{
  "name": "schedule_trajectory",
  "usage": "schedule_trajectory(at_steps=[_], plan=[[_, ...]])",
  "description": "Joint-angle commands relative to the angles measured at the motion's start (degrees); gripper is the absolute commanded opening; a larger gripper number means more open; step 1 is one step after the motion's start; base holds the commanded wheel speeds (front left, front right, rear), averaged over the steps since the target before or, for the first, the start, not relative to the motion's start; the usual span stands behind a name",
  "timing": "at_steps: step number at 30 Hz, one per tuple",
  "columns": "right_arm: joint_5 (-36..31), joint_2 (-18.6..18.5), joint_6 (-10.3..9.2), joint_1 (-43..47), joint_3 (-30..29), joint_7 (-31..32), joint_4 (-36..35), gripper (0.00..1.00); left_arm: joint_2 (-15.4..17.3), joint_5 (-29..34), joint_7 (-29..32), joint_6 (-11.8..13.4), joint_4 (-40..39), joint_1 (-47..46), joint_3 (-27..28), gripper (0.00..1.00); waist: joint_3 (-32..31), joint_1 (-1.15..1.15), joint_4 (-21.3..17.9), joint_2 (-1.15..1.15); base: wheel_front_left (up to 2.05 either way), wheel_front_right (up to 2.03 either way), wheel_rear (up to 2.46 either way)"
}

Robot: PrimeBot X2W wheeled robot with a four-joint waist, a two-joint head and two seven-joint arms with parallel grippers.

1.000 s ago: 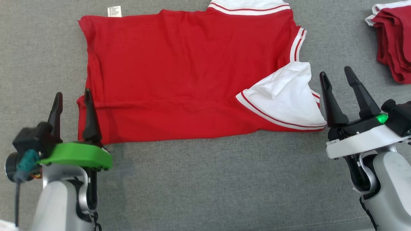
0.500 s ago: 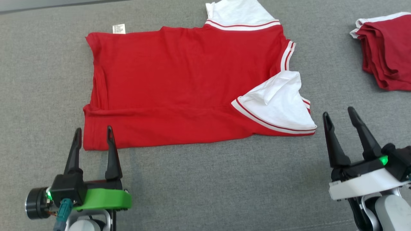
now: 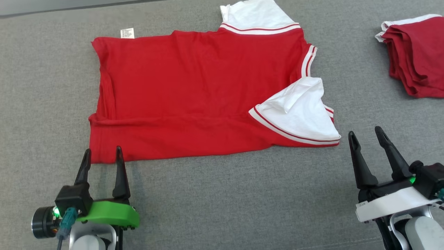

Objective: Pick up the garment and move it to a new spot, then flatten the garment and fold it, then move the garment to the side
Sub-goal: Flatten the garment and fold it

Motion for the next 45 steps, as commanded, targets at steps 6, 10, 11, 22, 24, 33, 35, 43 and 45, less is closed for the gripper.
schedule_trajectory(at_steps=[6,10,11,22,24,33,35,43,45], plan=[[1.8,-0.7,0.0,-4.8,3.3,-0.1,7.4,1.0,0.0,-2.9,0.2,-1.9,7.6,-5.8,1.0,1.0,4.2,0.0,1.2,0.0,0.0,0.0,0.0],[3.1,-0.6,0.0,-8.2,6.1,-0.4,13.3,1.0,-0.1,-4.7,0.5,-2.8,12.0,-7.9,1.6,1.0,5.4,0.0,1.2,0.0,0.0,0.0,0.0],[3.4,-0.6,0.0,-8.9,6.6,-0.5,14.5,1.0,0.0,-5.0,0.5,-3.0,12.9,-8.3,1.7,1.0,5.6,0.0,1.2,0.0,0.0,0.0,0.0],[9.1,-1.3,-0.05,-12.6,11.2,-1.2,22.4,0.0,0.3,-8.4,3.6,-7.3,17.3,-8.6,0.5,0.0,4.2,0.0,1.8,0.0,0.0,0.0,0.0],[9.7,-1.7,-0.05,-11.1,10.9,-1.4,21.3,0.0,0.7,-8.4,3.9,-7.4,16.0,-7.5,0.4,0.0,3.4,0.0,1.9,0.0,0.0,0.0,0.0],[9.9,-1.8,-0.05,0.0,7.7,-1.5,15.5,0.0,2.4,-9.8,9.9,-5.8,8.7,1.5,0.5,0.0,-1.5,0.0,1.8,0.0,0.0,0.0,0.0],[10.2,-1.4,-0.05,2.6,7.3,-1.3,14.9,0.0,2.2,-10.6,12.0,-5.5,7.5,4.0,0.3,0.0,-2.4,0.0,1.8,0.0,0.0,0.0,0.0],[9.0,0.0,-0.05,7.5,6.5,-0.1,13.2,1.0,1.4,-11.7,15.3,-4.0,3.9,9.9,-0.3,0.99,-5.0,0.0,1.5,0.0,0.0,0.0,0.0],[7.6,0.0,-0.04,6.3,5.2,-0.6,11.8,1.0,1.2,-10.4,12.7,-2.6,1.9,9.3,0.1,1.0,-5.3,0.0,1.4,0.0,0.0,0.0,0.0]])
